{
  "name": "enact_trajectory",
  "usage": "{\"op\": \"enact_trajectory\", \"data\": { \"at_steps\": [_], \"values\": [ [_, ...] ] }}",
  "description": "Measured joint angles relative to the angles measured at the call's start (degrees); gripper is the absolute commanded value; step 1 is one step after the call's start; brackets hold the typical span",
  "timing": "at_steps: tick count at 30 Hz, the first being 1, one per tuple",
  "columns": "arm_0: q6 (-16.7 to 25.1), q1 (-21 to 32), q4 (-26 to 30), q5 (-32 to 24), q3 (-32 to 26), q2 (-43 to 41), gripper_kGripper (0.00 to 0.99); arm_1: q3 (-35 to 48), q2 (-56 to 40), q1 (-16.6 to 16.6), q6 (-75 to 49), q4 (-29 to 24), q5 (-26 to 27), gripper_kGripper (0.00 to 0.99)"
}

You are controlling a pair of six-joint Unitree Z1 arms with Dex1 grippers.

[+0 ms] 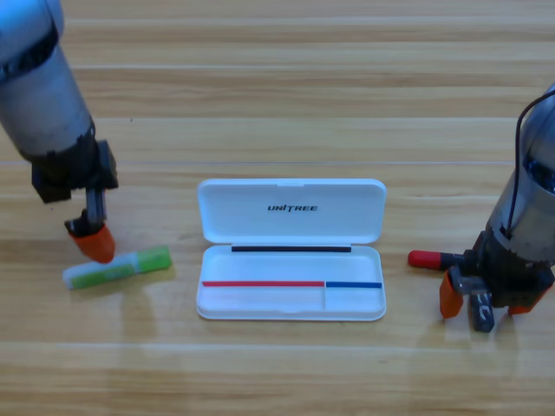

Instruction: Clean up eraser and pencils

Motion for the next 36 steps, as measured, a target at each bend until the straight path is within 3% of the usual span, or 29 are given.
{"op": "enact_trajectory", "data": {
  "at_steps": [4,9,16,19,23,27,30,36],
  "values": [
    [0.0,0.01,-4.72,-0.22,4.29,0.03,0.931,0.01,0.22,-0.5,-0.01,-0.81,0.16,0.229],
    [0.0,0.01,-8.39,-0.53,7.89,0.04,0.933,0.15,0.46,-0.91,-0.86,-1.06,0.16,0.0],
    [-0.03,0.01,-13.18,-1.26,11.1,0.31,0.942,0.41,0.45,-1.11,-3.21,-0.08,0.32,0.0],
    [-0.19,0.01,-14.89,-1.59,12.04,0.67,0.942,-0.94,0.45,-1.16,-7.79,4.88,2.48,0.0],
    [-0.19,0.03,-16.37,-1.82,12.99,1.82,0.953,-6.44,0.42,-1.04,-26.07,14.94,5.08,0.0],
    [-0.25,0.05,-18.28,-2.33,13.86,2.9,0.954,-13.37,-0.35,0.48,-41.42,21.0,5.14,0.0],
    [-0.48,0.05,-19.05,-2.97,14.4,3.19,0.956,-16.99,-0.93,2.28,-54.98,24.22,5.16,0.0],
    [-0.63,0.06,-20.17,-3.12,14.57,4.08,0.899,-24.71,0.27,5.36,-67.67,27.06,7.02,0.0]
  ]
}}
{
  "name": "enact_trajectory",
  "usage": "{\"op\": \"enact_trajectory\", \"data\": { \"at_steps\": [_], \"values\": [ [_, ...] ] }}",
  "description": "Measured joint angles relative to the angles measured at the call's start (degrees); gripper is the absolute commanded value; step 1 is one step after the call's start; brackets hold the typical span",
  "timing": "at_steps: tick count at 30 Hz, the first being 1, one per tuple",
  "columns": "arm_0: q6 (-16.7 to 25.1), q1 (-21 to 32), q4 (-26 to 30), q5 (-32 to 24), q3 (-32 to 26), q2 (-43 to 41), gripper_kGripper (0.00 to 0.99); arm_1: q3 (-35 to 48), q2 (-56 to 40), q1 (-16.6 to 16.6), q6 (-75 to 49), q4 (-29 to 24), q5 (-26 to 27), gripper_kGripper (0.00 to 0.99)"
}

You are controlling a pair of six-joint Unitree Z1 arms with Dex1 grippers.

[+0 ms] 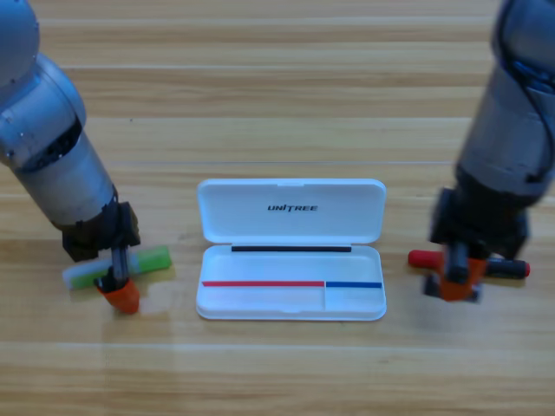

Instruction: Clean up eraser and pencils

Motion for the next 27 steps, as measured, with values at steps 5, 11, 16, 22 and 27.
{"op": "enact_trajectory", "data": {
  "at_steps": [5,11,16,22,27],
  "values": [
    [0.02,0.01,-0.28,-0.03,0.15,0.11,0.836,-7.62,4.93,2.15,-5.31,0.02,-0.04,0.0],
    [0.31,0.02,-0.46,0.94,0.15,0.19,0.761,-14.49,11.87,3.01,-7.35,0.04,-0.22,0.0],
    [1.18,0.02,-0.47,4.25,0.14,0.21,0.655,-17.44,15.94,3.08,-7.77,0.04,-1.11,0.0],
    [2.66,0.3,-0.52,7.47,0.44,0.25,0.394,-18.25,18.5,3.08,-7.78,0.04,-2.33,0.0],
    [4.5,0.72,-0.52,7.99,1.0,0.25,0.08,-18.25,18.65,3.08,-7.78,0.04,-2.72,0.0]
  ]
}}
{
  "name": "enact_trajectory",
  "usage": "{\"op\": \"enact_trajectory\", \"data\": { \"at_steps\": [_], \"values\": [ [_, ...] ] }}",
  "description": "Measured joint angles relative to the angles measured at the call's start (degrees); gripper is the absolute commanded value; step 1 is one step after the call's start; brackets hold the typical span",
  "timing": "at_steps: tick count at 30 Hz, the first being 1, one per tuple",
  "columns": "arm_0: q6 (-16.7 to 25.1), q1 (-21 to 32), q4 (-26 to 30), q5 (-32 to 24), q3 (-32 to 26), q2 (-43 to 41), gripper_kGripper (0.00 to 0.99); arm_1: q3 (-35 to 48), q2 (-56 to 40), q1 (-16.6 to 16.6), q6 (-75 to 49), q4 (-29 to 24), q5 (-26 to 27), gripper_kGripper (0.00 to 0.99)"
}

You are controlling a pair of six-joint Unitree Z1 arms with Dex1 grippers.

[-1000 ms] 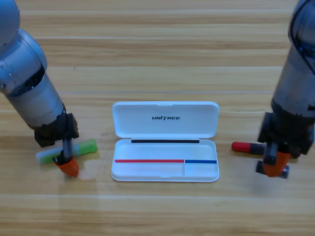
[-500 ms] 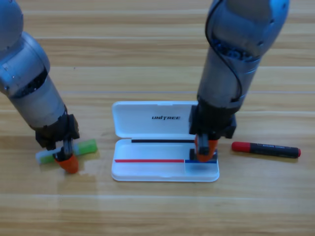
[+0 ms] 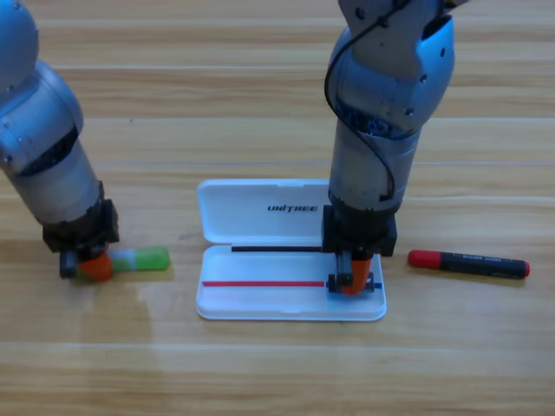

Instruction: Clean up eraser and pencils

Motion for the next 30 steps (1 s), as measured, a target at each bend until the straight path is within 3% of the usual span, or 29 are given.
{"op": "enact_trajectory", "data": {
  "at_steps": [1,4,5,7,8,9,12,17,26,30],
  "values": [
    [0.3,0.07,0.0,0.0,0.1,0.0,0.0,0.0,0.0,0.0,0.0,0.0,-0.03,0.0],
    [1.41,0.29,0.0,0.0,0.12,-0.01,0.0,0.0,0.0,0.0,0.0,0.0,-0.31,0.0],
    [1.56,0.33,0.0,0.0,0.12,-0.02,0.0,0.0,0.0,0.0,0.0,0.0,-0.32,0.13],
    [1.59,0.41,0.0,0.0,0.13,-0.11,0.0,0.0,0.0,0.0,0.0,0.0,-0.47,0.565],
    [1.59,0.44,0.0,0.0,0.18,-0.19,0.0,0.0,0.0,0.0,0.0,0.0,-0.69,0.729],
    [1.62,0.49,0.03,0.0,0.19,-0.34,0.0,0.01,0.0,0.0,0.0,0.0,-0.93,0.821],
    [1.95,0.64,1.53,0.0,-0.03,-1.62,0.0,0.36,-0.05,0.0,0.0,0.0,-1.72,0.881],
    [1.96,0.71,9.52,0.0,-4.09,-4.67,0.0,2.76,-1.58,0.0,0.0,0.0,-1.87,0.904],
    [0.69,-0.59,26.31,-0.07,-17.65,-8.74,0.0,10.09,-19.23,-0.1,-3.14,4.38,-2.06,0.919],
    [-1.14,-2.67,31.61,-0.07,-24.16,-9.77,0.0,11.61,-24.27,-1.91,-5.54,4.5,-4.13,0.917]
  ]
}}
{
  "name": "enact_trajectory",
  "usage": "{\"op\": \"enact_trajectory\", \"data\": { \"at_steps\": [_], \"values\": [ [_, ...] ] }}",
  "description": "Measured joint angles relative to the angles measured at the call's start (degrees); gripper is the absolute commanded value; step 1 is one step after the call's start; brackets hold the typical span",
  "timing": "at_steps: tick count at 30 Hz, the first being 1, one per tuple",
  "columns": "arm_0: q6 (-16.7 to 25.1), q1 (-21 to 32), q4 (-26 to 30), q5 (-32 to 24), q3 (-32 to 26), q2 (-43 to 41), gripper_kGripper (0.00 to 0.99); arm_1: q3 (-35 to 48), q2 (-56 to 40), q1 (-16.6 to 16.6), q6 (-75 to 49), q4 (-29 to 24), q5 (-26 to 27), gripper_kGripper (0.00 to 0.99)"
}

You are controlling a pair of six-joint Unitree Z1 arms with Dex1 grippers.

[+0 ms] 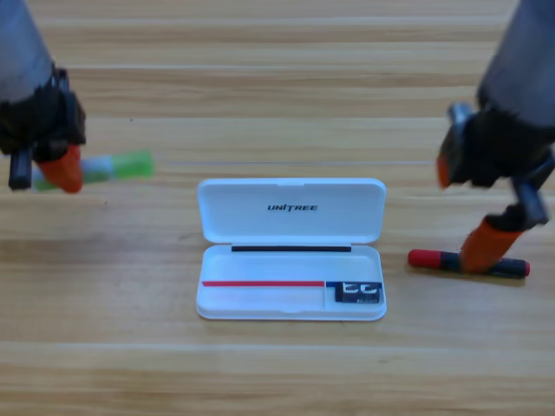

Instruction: Clean up eraser and pencils

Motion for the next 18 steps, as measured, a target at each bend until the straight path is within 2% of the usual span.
{"op": "enact_trajectory", "data": {
  "at_steps": [5,9,14,18],
  "values": [
    [-2.34,-3.75,1.92,0.0,-3.0,-0.09,0.0,1.98,-0.05,-6.11,-3.82,-0.26,-1.1,0.91],
    [-4.19,-6.64,1.93,-0.77,-3.96,0.18,0.0,2.55,2.63,-10.36,-4.7,-2.75,-1.1,0.882],
    [-5.95,-10.45,1.81,-2.19,-5.08,3.13,0.0,3.58,8.94,-12.9,-5.58,-6.16,-1.1,0.861],
    [-5.98,-12.94,0.61,-2.58,-5.08,6.38,0.0,3.74,12.3,-13.27,-5.6,-8.0,-0.65,0.824]
  ]
}}
